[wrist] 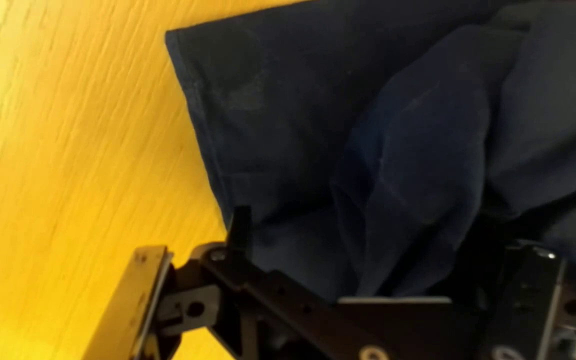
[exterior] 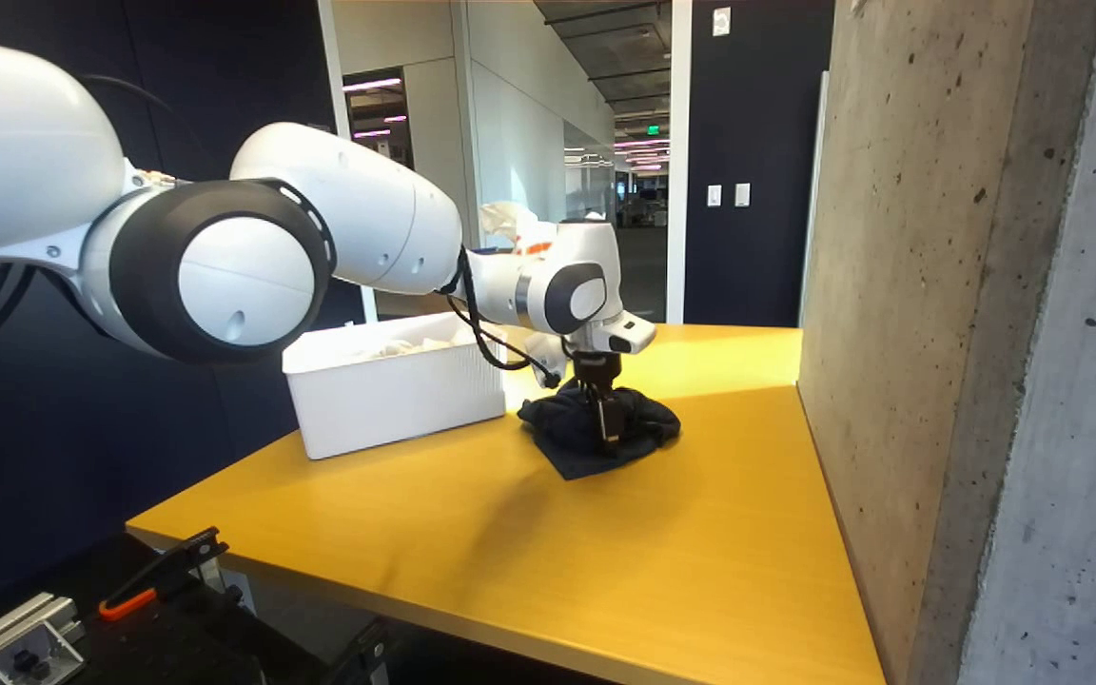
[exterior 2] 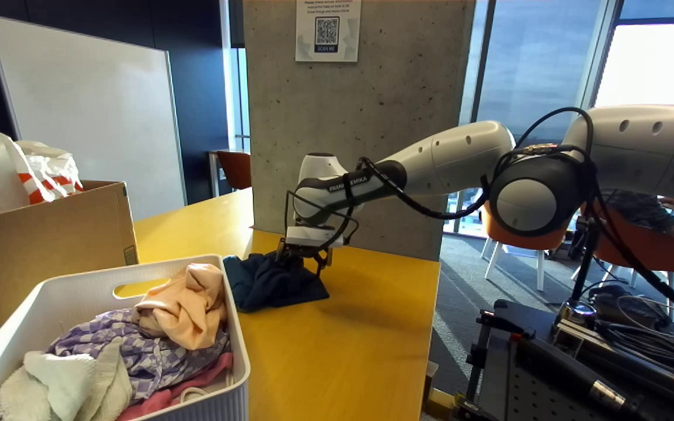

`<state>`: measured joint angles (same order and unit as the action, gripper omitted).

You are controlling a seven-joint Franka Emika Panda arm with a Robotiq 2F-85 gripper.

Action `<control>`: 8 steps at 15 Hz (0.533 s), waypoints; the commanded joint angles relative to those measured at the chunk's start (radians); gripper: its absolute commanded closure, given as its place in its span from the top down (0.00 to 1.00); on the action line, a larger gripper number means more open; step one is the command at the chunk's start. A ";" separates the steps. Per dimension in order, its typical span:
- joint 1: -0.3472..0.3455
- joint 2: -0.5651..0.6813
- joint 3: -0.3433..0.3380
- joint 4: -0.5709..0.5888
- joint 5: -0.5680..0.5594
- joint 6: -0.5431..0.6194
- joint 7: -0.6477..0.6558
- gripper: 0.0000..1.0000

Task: Pick up the blue cloth and put it inside the white basket

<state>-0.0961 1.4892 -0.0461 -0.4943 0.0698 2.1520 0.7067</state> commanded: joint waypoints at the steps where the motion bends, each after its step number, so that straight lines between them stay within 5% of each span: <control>1: -0.012 0.000 0.017 -0.021 0.020 -0.004 -0.030 1.00; 8: -0.015 0.000 0.014 -0.056 0.023 -0.010 -0.024 1.00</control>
<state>-0.1011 1.4891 -0.0446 -0.5394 0.0709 2.1515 0.7026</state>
